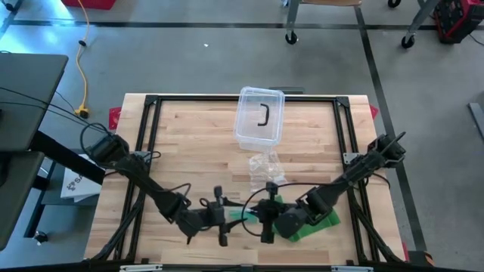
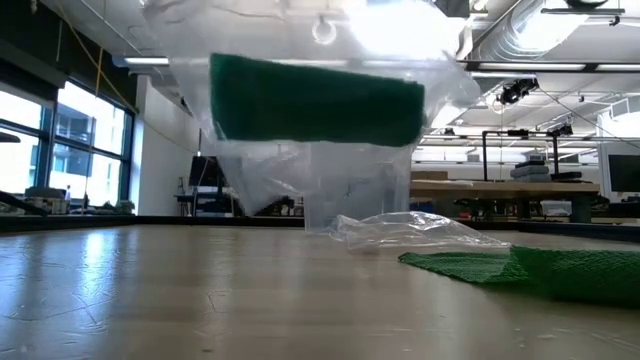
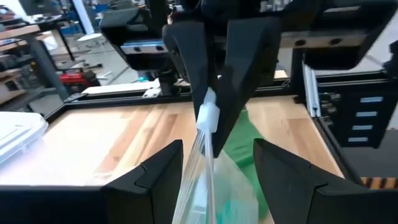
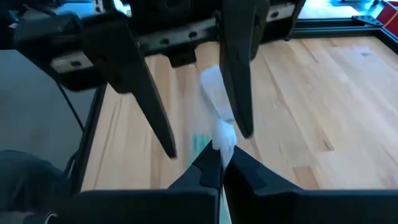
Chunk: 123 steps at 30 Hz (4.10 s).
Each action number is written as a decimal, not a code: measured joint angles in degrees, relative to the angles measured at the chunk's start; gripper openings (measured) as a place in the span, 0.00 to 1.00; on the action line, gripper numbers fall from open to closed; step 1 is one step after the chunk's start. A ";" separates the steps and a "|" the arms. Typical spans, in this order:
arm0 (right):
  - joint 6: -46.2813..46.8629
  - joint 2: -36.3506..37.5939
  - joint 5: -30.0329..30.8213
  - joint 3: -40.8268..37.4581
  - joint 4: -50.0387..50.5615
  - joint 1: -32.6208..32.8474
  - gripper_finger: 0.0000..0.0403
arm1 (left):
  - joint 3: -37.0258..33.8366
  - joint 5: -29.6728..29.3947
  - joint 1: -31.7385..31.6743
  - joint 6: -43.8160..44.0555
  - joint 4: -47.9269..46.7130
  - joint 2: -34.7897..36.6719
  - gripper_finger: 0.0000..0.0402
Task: Roll bandage
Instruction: Close the transparent zip bag
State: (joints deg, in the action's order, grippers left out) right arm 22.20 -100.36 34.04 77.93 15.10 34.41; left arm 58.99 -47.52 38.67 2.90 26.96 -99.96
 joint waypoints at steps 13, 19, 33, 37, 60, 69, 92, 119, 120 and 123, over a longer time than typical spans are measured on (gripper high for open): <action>-0.28 0.03 4.49 0.00 -0.43 4.56 0.00 | 2.22 -13.77 4.62 4.56 -0.61 -2.27 0.25; -2.78 0.04 5.08 0.00 -1.45 6.05 0.00 | 2.22 -9.45 4.09 7.06 -1.90 -2.27 0.09; -4.59 0.20 4.09 0.00 0.45 6.91 0.10 | 2.22 -8.47 4.85 6.00 -3.06 -2.19 0.01; -1.80 0.64 3.79 0.00 5.61 6.91 0.23 | 5.68 -7.24 4.95 9.83 -13.88 -1.98 0.00; -4.39 -2.87 6.07 0.00 -1.66 7.89 0.21 | 21.78 4.58 3.61 23.03 -51.23 -2.38 0.00; -4.92 -3.26 5.50 0.00 -3.76 6.31 0.04 | 21.41 5.25 3.61 24.01 -51.20 -2.38 0.00; -5.38 -3.60 1.44 0.00 -6.04 3.36 0.26 | 21.45 5.21 3.57 23.93 -50.48 -2.40 0.00; -11.35 -2.40 5.99 0.00 -2.56 6.71 0.22 | 21.45 5.41 3.74 24.07 -50.51 -2.40 0.00; -11.67 -2.40 5.96 0.00 -2.51 6.71 0.18 | 21.45 5.39 3.74 24.08 -50.49 -2.40 0.00; -11.63 -2.40 4.79 0.00 -2.29 6.78 0.06 | 21.45 5.41 3.74 24.06 -50.49 -2.40 0.00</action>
State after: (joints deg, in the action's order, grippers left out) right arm 10.57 -102.76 38.83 77.93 12.81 41.19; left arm 80.44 -42.11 42.41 26.96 -23.53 -102.37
